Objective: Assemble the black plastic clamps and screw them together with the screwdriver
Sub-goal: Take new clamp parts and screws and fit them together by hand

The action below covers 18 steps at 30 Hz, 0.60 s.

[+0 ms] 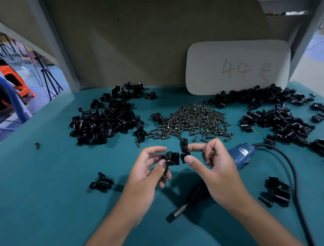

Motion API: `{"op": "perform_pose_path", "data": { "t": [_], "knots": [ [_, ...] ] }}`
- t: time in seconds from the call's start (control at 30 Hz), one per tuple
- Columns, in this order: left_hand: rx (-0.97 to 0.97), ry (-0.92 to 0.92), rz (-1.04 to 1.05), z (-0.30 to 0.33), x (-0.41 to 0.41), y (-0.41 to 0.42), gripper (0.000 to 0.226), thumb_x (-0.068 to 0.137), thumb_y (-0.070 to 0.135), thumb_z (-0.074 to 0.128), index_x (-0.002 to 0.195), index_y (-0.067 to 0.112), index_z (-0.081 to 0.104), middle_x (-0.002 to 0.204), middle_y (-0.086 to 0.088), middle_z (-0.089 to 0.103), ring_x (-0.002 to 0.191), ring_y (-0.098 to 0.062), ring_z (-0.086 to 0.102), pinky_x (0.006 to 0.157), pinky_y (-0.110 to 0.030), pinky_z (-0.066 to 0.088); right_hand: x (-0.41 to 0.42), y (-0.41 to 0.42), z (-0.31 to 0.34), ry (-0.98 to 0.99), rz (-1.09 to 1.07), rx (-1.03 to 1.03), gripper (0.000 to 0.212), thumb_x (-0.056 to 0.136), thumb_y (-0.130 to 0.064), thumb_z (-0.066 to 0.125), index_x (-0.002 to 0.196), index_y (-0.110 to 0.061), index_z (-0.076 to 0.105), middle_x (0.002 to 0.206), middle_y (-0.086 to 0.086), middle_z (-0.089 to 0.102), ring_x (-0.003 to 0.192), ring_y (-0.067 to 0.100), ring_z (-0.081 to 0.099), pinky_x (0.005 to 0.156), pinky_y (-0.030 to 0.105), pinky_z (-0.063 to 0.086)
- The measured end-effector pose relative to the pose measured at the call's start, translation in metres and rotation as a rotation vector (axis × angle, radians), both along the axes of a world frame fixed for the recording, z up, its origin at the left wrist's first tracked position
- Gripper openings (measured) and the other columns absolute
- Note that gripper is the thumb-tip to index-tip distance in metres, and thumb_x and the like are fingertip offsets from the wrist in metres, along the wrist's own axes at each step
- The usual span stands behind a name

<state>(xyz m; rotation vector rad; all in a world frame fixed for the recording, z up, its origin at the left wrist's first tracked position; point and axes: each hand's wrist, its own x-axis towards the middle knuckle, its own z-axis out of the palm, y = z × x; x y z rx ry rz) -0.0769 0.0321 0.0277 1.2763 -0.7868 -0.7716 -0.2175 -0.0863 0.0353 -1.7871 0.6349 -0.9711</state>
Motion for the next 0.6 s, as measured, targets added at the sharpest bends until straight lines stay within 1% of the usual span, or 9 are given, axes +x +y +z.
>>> {"op": "perform_pose_path", "data": {
  "t": [0.03, 0.1, 0.17, 0.23, 0.3, 0.37, 0.43, 0.53, 0.6],
  "knots": [
    [0.0, 0.0, 0.012, -0.001, 0.0008, 0.0002, 0.026, 0.101, 0.017, 0.054, 0.111, 0.038, 0.066, 0.089, 0.002, 0.065, 0.076, -0.013, 0.063, 0.063, -0.025, 0.049, -0.0004, 0.0003, 0.0004, 0.007, -0.001, -0.006, 0.042, 0.078, -0.06, 0.067, 0.074, -0.038, 0.032, 0.108, -0.018, 0.072, 0.087, 0.042, 0.049, 0.082, 0.057, 0.042],
    [0.001, -0.012, 0.03, -0.0021, 0.0029, 0.0006, 0.029, 0.103, 0.015, 0.053, 0.108, 0.039, 0.069, 0.087, 0.005, 0.063, 0.075, -0.011, 0.061, 0.062, -0.023, 0.048, -0.001, 0.0011, 0.0013, 0.027, -0.01, -0.033, 0.043, 0.079, -0.057, 0.068, 0.075, -0.035, 0.032, 0.107, -0.021, 0.071, 0.083, 0.039, 0.049, 0.077, 0.049, 0.041],
    [0.001, -0.029, 0.032, -0.0024, 0.0034, 0.0001, 0.029, 0.102, 0.016, 0.054, 0.11, 0.039, 0.07, 0.088, 0.008, 0.062, 0.076, -0.01, 0.06, 0.063, -0.023, 0.048, -0.0015, 0.0013, 0.0016, 0.041, -0.017, -0.06, 0.045, 0.085, -0.046, 0.074, 0.079, -0.031, 0.032, 0.106, -0.023, 0.071, 0.079, 0.036, 0.047, 0.072, 0.045, 0.039],
    [-0.008, -0.031, 0.033, -0.0029, 0.0041, 0.0001, 0.027, 0.1, 0.018, 0.057, 0.112, 0.038, 0.07, 0.09, 0.006, 0.064, 0.077, -0.013, 0.06, 0.065, -0.026, 0.05, -0.0016, 0.0012, 0.0016, 0.045, -0.02, -0.054, 0.044, 0.088, -0.034, 0.075, 0.081, -0.024, 0.033, 0.106, -0.023, 0.071, 0.08, 0.037, 0.047, 0.073, 0.046, 0.04],
    [0.0, -0.047, 0.021, -0.003, 0.0047, 0.0008, 0.027, 0.096, 0.021, 0.063, 0.115, 0.038, 0.07, 0.095, 0.005, 0.07, 0.08, -0.014, 0.062, 0.071, -0.028, 0.053, -0.0012, 0.0017, 0.0025, 0.056, -0.017, -0.036, 0.043, 0.088, -0.032, 0.075, 0.081, -0.022, 0.034, 0.106, -0.021, 0.072, 0.084, 0.039, 0.05, 0.076, 0.05, 0.041],
    [-0.012, -0.012, 0.013, -0.0033, 0.0042, -0.0005, 0.033, 0.091, 0.009, 0.07, 0.115, 0.032, 0.071, 0.101, 0.008, 0.072, 0.083, -0.011, 0.066, 0.073, -0.024, 0.054, -0.0013, 0.002, 0.0029, 0.064, -0.017, -0.033, 0.043, 0.089, -0.03, 0.075, 0.08, -0.022, 0.034, 0.106, -0.021, 0.072, 0.084, 0.039, 0.05, 0.077, 0.052, 0.041],
    [-0.021, 0.023, 0.017, -0.0029, 0.0032, -0.0032, 0.038, 0.088, -0.004, 0.071, 0.115, 0.022, 0.069, 0.102, 0.009, 0.072, 0.087, -0.011, 0.068, 0.071, -0.022, 0.055, -0.0015, 0.0018, 0.0026, 0.065, -0.013, -0.025, 0.044, 0.089, -0.027, 0.076, 0.08, -0.023, 0.033, 0.105, -0.02, 0.072, 0.087, 0.041, 0.052, 0.078, 0.055, 0.042],
    [-0.026, -0.003, 0.036, -0.0026, 0.0025, -0.0045, 0.035, 0.088, -0.006, 0.069, 0.114, 0.017, 0.067, 0.1, 0.01, 0.073, 0.087, -0.012, 0.069, 0.071, -0.022, 0.055, -0.0015, 0.0016, 0.0029, 0.066, -0.002, -0.009, 0.044, 0.09, -0.026, 0.076, 0.081, -0.022, 0.033, 0.106, -0.019, 0.073, 0.094, 0.045, 0.054, 0.083, 0.061, 0.043],
    [-0.027, -0.017, 0.043, -0.003, 0.0038, -0.0029, 0.033, 0.09, -0.004, 0.068, 0.115, 0.019, 0.067, 0.1, 0.01, 0.073, 0.087, -0.012, 0.071, 0.07, -0.022, 0.055, -0.001, 0.0021, 0.0036, 0.066, 0.001, -0.015, 0.044, 0.088, -0.026, 0.076, 0.081, -0.02, 0.033, 0.105, -0.02, 0.073, 0.094, 0.043, 0.055, 0.084, 0.059, 0.044]
  ]
}}
